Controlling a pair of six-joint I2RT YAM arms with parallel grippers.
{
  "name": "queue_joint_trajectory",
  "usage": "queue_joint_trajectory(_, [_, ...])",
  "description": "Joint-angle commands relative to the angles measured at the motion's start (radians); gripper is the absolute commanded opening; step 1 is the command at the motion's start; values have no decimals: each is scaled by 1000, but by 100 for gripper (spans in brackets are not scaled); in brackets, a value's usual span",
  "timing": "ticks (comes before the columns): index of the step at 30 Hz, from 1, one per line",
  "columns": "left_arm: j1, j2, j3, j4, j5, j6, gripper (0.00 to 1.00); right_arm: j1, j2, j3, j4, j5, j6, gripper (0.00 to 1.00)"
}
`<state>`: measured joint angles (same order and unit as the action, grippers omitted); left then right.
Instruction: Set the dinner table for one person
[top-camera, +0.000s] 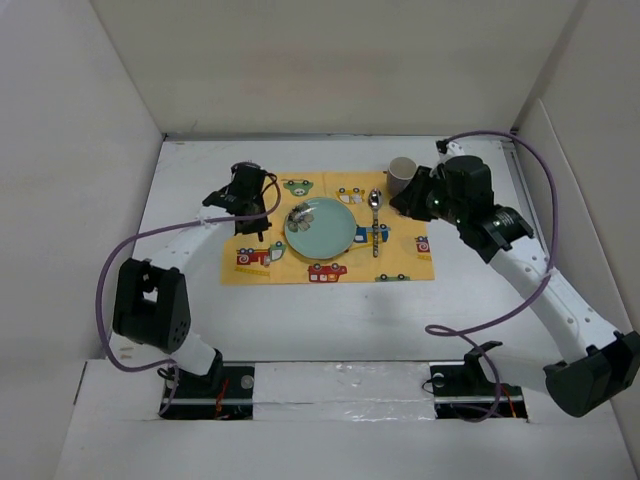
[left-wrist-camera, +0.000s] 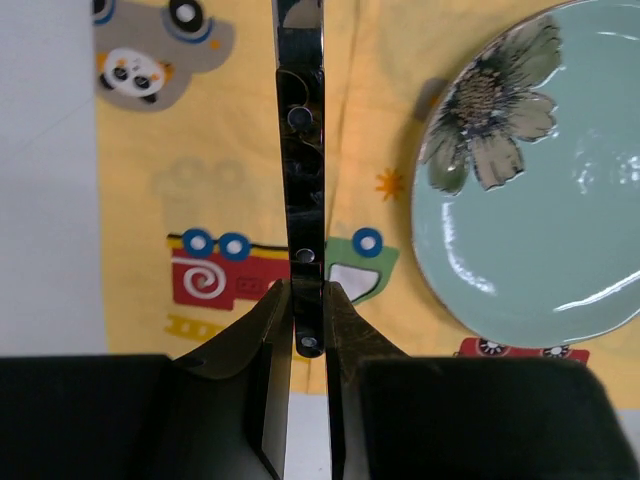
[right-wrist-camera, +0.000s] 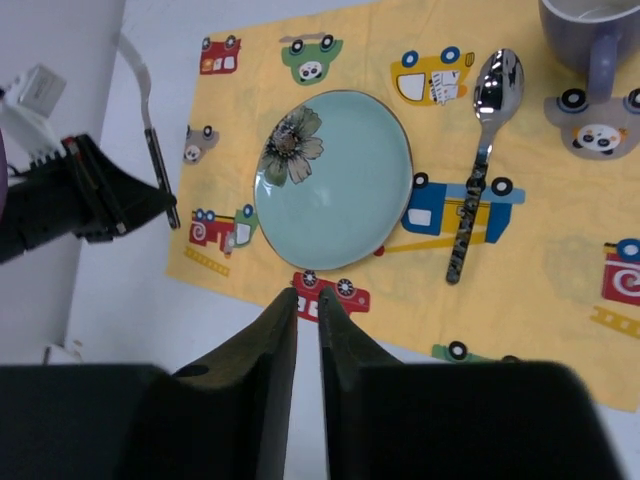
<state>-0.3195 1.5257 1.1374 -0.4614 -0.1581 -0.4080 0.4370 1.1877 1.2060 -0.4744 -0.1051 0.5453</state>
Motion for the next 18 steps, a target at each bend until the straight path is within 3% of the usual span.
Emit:
queue_joint_trajectory(1, [-6, 37, 44, 76, 35, 75, 0, -1, -40, -13, -21, 11, -11, 27])
queue_joint_trajectory(7, [-6, 114, 30, 107, 15, 54, 0, -20, -95, -40, -87, 79, -22, 38])
queue_joint_trajectory(12, [-6, 168, 41, 144, 57, 84, 0, -56, -126, -108, -87, 55, -24, 39])
queue_joint_trajectory(18, [-6, 231, 55, 135, -3, 89, 0, -104, -112, -114, -93, 54, -42, 39])
